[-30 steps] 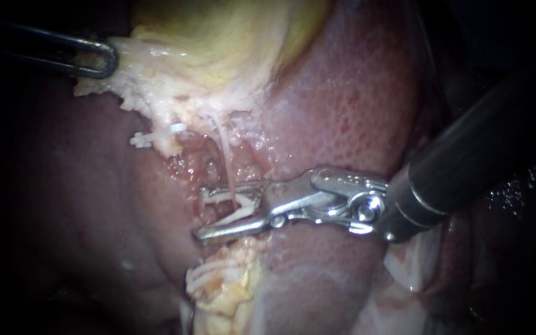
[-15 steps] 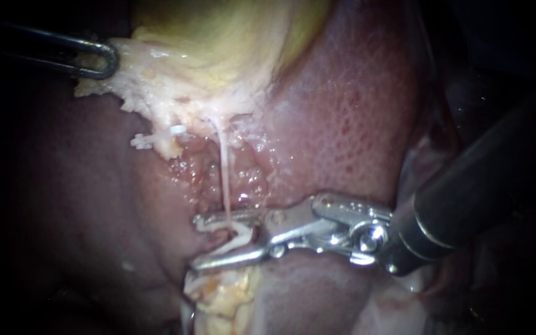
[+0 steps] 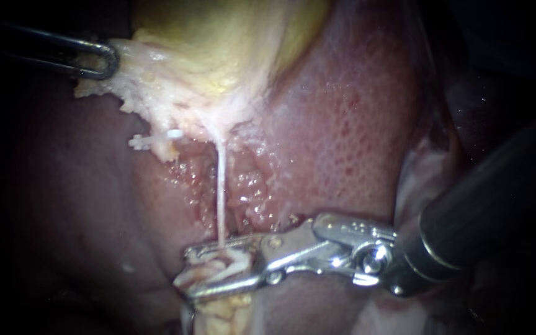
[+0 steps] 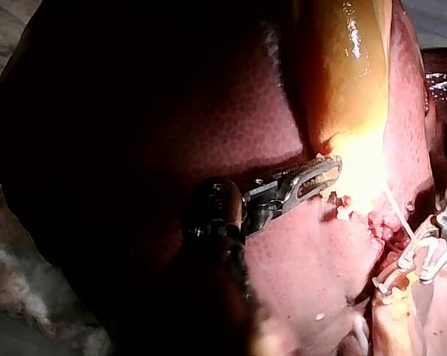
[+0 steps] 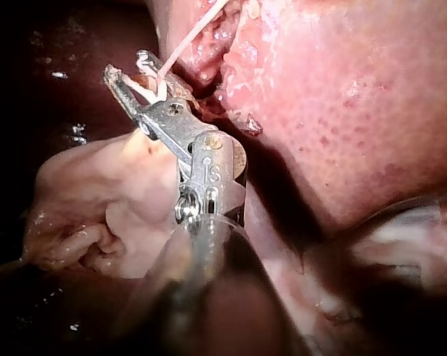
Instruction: Clipping first clip right tube
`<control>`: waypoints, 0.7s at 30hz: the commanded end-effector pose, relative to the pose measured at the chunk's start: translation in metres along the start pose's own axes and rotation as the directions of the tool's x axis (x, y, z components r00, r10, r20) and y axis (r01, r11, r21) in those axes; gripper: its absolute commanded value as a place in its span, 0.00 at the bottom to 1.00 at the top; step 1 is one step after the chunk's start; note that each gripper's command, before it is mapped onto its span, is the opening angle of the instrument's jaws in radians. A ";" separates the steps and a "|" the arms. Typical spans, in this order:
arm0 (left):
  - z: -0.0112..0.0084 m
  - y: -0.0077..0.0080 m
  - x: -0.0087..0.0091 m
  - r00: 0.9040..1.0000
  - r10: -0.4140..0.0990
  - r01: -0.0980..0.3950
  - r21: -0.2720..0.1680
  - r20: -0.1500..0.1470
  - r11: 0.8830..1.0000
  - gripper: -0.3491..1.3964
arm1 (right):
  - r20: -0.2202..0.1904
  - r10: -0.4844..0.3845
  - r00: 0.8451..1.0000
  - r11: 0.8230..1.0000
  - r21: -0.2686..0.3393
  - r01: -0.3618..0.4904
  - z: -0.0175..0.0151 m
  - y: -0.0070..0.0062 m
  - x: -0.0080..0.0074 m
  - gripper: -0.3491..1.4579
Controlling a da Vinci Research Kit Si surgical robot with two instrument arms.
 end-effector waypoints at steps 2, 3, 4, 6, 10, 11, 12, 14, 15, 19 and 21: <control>0.0000 0.0000 0.0000 1.000 0.000 0.000 0.000 0.000 1.000 0.00 | -0.001 0.006 1.000 1.000 -0.001 -0.006 -0.0002 0.0001 0.0000 0.18; 0.0000 0.0000 0.0000 1.000 0.000 0.000 0.000 0.000 1.000 0.00 | -0.001 0.012 1.000 1.000 0.000 -0.012 -0.0003 0.0001 -0.0001 0.15; 0.0000 0.0000 0.0000 1.000 0.000 0.000 0.000 0.000 1.000 0.00 | -0.001 0.018 1.000 1.000 0.000 -0.018 -0.0004 0.0001 -0.0001 0.13; 0.0000 0.0000 0.0000 1.000 0.000 0.000 0.000 0.000 1.000 0.00 | -0.001 0.024 1.000 1.000 0.000 -0.024 -0.0005 0.0002 -0.0001 0.10; 0.0000 0.0000 0.0000 1.000 0.000 0.000 0.000 0.000 1.000 0.00 | -0.005 0.070 0.998 0.998 -0.001 -0.070 -0.0009 0.0001 -0.0003 0.00; 0.0000 0.0000 0.0000 1.000 0.000 0.000 0.000 0.000 1.000 0.00 | -0.005 0.076 0.997 0.997 0.000 -0.076 -0.0010 0.0001 -0.0003 0.00; 0.0000 0.0000 0.0000 1.000 0.000 0.000 0.000 0.000 1.000 0.00 | -0.009 0.076 0.997 0.997 -0.008 -0.076 -0.0011 0.0001 -0.0004 0.00; 0.0000 0.0000 0.0000 1.000 0.000 0.000 0.000 0.000 1.000 0.00 | -0.023 0.074 0.997 0.997 -0.034 -0.075 -0.0013 0.0001 -0.0004 0.00; 0.0000 0.0000 0.0000 1.000 0.000 0.000 0.000 0.000 1.000 0.00 | -0.032 0.073 0.997 0.996 -0.050 -0.075 -0.0015 0.0001 -0.0005 0.00; 0.0000 0.0000 0.0000 1.000 0.000 0.000 0.000 0.000 1.000 0.00 | -0.050 0.072 0.996 0.994 -0.076 -0.075 -0.0018 0.0001 -0.0006 0.00; 0.0000 0.0000 0.0000 1.000 0.000 0.000 0.000 0.000 1.000 0.00 | -0.049 0.071 0.996 0.994 -0.076 -0.075 -0.0018 0.0001 -0.0006 0.00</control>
